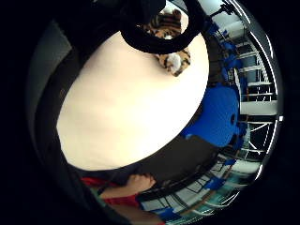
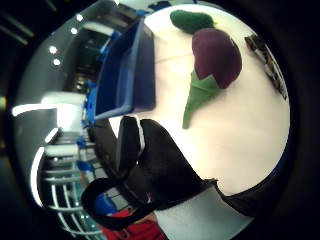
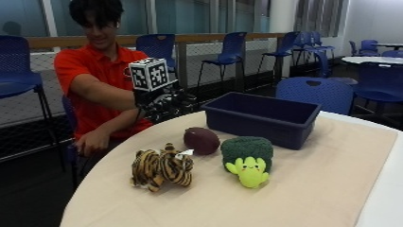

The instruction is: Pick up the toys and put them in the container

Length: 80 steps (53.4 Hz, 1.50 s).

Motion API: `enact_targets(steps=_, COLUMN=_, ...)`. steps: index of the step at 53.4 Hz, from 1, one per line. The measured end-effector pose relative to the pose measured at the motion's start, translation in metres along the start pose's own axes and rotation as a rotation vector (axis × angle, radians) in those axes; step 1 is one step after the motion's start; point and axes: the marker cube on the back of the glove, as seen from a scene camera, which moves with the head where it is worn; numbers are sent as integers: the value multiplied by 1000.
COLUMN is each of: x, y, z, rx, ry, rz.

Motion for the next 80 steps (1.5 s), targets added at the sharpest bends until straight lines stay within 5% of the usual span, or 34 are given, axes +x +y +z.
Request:
enact_targets(steps=37, x=-3, y=-22, z=28, rx=-36, ry=-116, rz=2)
enact_targets(steps=61, x=-17, y=-105, z=36, rx=-124, ry=68, rz=71)
enact_targets(steps=80, x=-12, y=-118, z=72, rx=-272, ry=182, rz=105)
